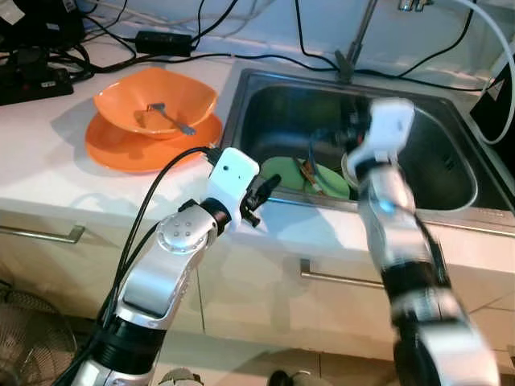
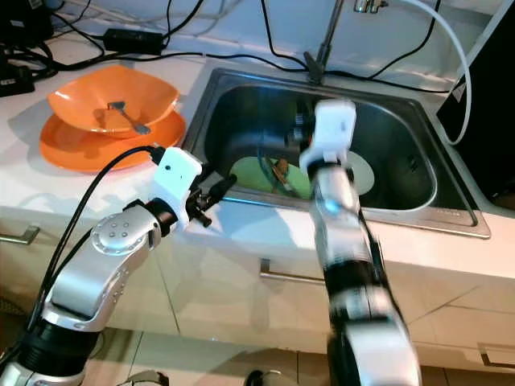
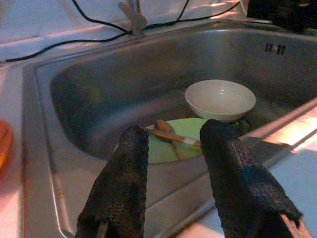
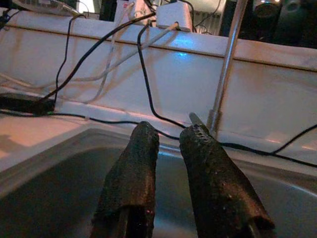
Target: Kitchen organization
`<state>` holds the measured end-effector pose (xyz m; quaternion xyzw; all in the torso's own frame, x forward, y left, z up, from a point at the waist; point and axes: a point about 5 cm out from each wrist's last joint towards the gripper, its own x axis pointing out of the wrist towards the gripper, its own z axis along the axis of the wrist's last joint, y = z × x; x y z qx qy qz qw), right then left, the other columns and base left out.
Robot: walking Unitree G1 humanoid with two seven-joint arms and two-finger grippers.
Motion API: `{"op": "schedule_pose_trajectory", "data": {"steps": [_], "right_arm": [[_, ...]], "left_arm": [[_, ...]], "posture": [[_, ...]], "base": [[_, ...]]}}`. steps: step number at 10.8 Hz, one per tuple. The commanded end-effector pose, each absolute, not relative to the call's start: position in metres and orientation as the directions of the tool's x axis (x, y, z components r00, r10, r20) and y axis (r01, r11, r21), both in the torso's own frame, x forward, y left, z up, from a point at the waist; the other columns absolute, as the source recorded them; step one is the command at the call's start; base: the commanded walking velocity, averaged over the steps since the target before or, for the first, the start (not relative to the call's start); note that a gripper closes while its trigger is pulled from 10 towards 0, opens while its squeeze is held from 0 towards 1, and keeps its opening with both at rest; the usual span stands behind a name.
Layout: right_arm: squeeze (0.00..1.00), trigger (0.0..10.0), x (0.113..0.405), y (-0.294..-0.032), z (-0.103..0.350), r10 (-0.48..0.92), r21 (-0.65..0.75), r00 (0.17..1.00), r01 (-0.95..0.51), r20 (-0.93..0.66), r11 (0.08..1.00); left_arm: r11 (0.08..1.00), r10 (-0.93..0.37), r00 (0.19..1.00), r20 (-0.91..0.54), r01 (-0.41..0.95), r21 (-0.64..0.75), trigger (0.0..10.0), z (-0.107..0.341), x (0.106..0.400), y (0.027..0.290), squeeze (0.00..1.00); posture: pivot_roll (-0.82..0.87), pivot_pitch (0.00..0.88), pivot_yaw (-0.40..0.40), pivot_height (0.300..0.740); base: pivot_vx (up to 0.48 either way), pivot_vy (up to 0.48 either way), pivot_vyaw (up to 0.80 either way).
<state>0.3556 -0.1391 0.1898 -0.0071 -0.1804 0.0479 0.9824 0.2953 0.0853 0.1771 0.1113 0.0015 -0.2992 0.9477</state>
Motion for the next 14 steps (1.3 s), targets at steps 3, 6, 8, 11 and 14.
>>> {"op": "schedule_pose_trajectory", "data": {"steps": [3, 6, 8, 11, 14], "right_arm": [[0.0, 10.0, 0.323, -0.142, 0.177, 0.1, -0.031, 0.934, -0.096, 0.342, 0.995], [0.0, 10.0, 0.306, -0.136, 0.156, 0.104, -0.03, 0.961, -0.1, 0.255, 0.995], [0.0, 10.0, 0.308, -0.13, 0.153, 0.101, -0.011, 0.966, -0.101, 0.237, 0.995], [0.0, 10.0, 0.309, -0.119, 0.15, 0.105, 0.015, 0.971, -0.111, 0.215, 0.994], [0.0, 10.0, 0.31, -0.114, 0.148, 0.111, 0.025, 0.972, -0.118, 0.206, 0.993]], "left_arm": [[0.825, -0.519, 0.855, -0.012, 0.505, 0.254, 10.0, 0.183, 0.301, 0.09, 0.0], [0.818, -0.5, 0.864, 0.055, 0.451, 0.356, 10.0, 0.192, 0.3, 0.092, 0.0], [0.761, -0.515, 0.847, 0.134, 0.379, 0.527, 10.0, 0.211, 0.295, 0.094, 0.0], [0.656, -0.49, 0.832, 0.259, 0.156, 0.738, 10.0, 0.246, 0.299, 0.108, 1.0], [0.485, -0.369, 0.919, 0.139, 0.062, 0.872, 10.0, 0.237, 0.312, 0.154, 0.0]], "posture": [[-0.02, 0.082, -0.089, 0.74], [-0.02, 0.074, -0.084, 0.74], [0.0, 0.07, -0.089, 0.74], [0.01, 0.08, -0.096, 0.74], [0.01, 0.083, -0.097, 0.74]], "base": [[0.0, 0.0, 0.0], [0.0, 0.0, 0.0], [0.0, 0.0, 0.0], [0.0, 0.0, 0.0], [0.0, 0.0, 0.0]]}}
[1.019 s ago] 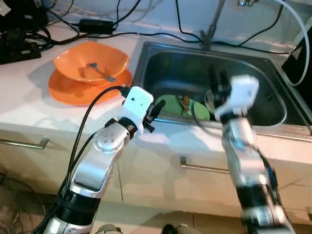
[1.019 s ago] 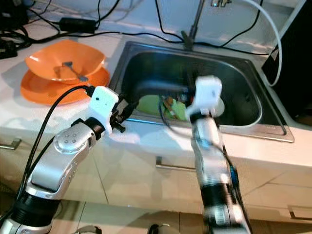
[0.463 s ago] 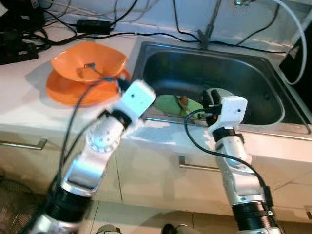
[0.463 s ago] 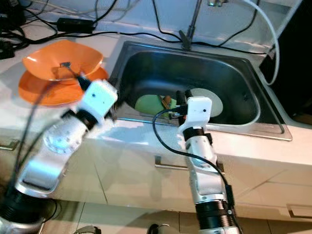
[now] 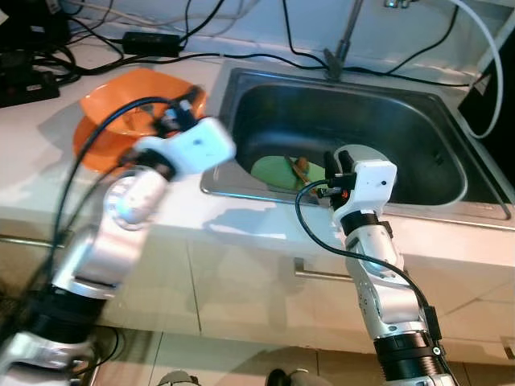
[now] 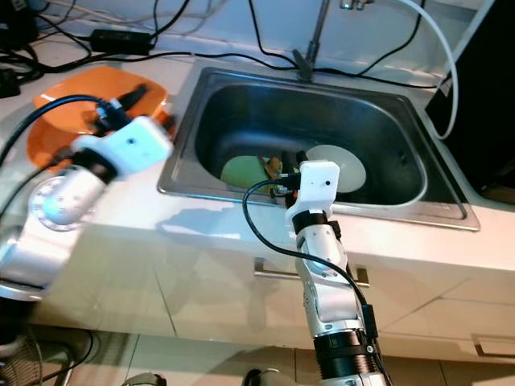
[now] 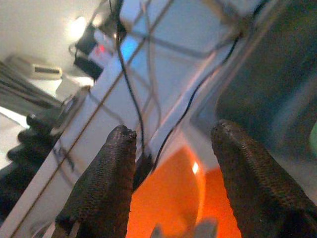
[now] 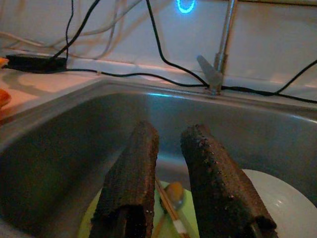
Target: Kitchen organization
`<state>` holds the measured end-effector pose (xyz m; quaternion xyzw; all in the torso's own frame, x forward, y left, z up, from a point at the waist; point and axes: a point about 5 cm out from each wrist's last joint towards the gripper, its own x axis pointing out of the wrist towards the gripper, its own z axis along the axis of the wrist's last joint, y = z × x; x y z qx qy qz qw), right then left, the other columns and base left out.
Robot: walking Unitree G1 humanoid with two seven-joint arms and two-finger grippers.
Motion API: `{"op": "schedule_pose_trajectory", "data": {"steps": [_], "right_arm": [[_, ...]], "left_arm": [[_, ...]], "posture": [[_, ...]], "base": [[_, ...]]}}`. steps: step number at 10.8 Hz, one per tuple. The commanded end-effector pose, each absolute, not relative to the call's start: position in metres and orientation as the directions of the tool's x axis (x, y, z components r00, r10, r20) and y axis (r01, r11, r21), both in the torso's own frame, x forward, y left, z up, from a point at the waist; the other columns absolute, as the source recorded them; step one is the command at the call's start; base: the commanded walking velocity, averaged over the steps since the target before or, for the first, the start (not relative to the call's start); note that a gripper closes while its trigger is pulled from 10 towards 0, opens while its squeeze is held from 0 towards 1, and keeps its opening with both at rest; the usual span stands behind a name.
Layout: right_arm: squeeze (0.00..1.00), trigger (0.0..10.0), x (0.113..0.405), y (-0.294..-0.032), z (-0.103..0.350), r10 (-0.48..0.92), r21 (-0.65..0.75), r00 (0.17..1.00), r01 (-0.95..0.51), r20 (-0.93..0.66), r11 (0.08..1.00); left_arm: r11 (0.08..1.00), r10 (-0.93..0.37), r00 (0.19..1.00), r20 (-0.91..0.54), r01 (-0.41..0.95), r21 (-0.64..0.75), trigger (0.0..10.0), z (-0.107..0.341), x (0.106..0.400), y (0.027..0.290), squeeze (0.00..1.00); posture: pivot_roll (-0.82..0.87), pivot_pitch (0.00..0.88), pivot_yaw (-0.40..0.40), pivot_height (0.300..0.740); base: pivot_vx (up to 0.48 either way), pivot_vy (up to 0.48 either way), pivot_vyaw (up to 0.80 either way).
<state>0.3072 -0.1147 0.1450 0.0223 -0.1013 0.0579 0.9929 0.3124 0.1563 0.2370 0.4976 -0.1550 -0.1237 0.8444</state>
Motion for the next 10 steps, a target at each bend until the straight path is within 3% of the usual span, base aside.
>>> {"op": "schedule_pose_trajectory", "data": {"steps": [1, 7, 10], "right_arm": [[0.0, 10.0, 0.31, -0.114, 0.148, 0.11, 0.027, 0.972, -0.118, 0.206, 0.993], [0.0, 10.0, 0.311, -0.115, 0.147, 0.104, 0.028, 0.975, -0.111, 0.199, 0.993], [0.0, 10.0, 0.311, -0.116, 0.147, 0.101, 0.028, 0.975, -0.109, 0.199, 0.994]], "left_arm": [[0.44, -0.359, 0.928, 0.1, 0.074, 0.895, 10.0, 0.23, 0.312, 0.16, 0.0], [0.314, -0.317, 0.948, -0.033, 0.137, 0.939, 10.0, 0.206, 0.312, 0.172, 0.0], [0.312, -0.292, 0.957, 0.0, 0.095, 0.945, 10.0, 0.209, 0.321, 0.168, 0.0]], "posture": [[0.01, 0.083, -0.096, 0.74], [0.01, 0.088, -0.099, 0.74], [0.01, 0.086, -0.097, 0.74]], "base": [[0.0, 0.0, 0.0], [0.0, 0.0, 0.0], [0.0, 0.0, 0.0]]}}
